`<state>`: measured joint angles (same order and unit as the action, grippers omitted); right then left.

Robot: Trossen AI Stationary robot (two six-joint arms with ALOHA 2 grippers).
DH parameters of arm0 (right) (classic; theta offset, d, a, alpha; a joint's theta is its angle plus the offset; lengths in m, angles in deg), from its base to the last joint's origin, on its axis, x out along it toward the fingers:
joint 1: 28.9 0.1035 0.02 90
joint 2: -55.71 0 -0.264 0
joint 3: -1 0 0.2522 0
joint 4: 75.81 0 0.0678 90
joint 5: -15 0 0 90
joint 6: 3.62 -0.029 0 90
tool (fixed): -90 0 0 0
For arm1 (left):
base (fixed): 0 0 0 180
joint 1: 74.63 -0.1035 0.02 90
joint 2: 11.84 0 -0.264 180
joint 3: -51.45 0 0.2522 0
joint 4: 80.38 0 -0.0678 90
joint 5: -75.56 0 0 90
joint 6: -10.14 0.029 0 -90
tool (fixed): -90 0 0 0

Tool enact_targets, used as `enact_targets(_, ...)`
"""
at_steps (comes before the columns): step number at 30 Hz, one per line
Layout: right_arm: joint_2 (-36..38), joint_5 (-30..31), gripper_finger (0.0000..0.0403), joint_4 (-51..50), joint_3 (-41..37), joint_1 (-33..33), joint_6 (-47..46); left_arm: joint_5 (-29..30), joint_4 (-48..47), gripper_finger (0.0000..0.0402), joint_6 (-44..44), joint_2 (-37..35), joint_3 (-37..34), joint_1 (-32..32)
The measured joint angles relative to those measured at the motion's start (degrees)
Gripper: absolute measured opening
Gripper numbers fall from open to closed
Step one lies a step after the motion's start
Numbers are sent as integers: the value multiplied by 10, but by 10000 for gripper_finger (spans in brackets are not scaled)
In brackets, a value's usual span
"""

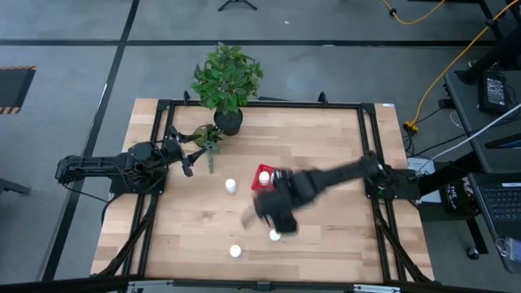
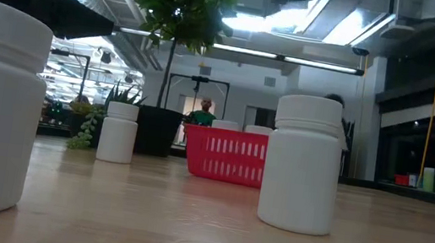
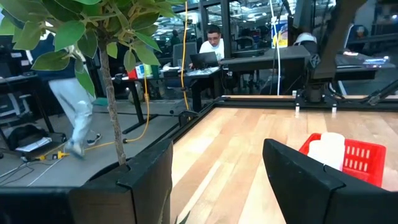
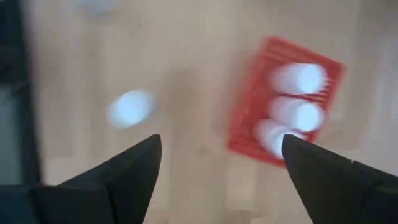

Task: Pick and place pill bottles into a basket
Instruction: Put the white pill bottle into the red bin

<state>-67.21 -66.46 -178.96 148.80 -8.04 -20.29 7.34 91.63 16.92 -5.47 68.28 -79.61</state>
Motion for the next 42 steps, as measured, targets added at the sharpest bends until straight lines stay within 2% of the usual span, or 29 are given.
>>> enact_targets(4,8,50,332,-7,-4,69,-11,0,1,246,0,0,0,0)
enact_targets(10,8,55,332,48,-5,100,-74,0,-1,245,0,0,0,0)
enact_targets(16,1,55,347,70,-5,100,-126,0,0,246,0,0,0,0)
enact_targets(23,-59,25,355,106,-6,85,-144,0,0,244,0,0,0,0)
enact_targets(27,-89,20,355,100,-6,72,-178,0,0,246,0,0,0,0)
enact_targets(34,-130,-25,355,103,-6,64,-229,0,0,244,0,0,0,0)
enact_targets(42,-164,-37,355,99,-6,60,-295,0,0,246,0,0,0,0)
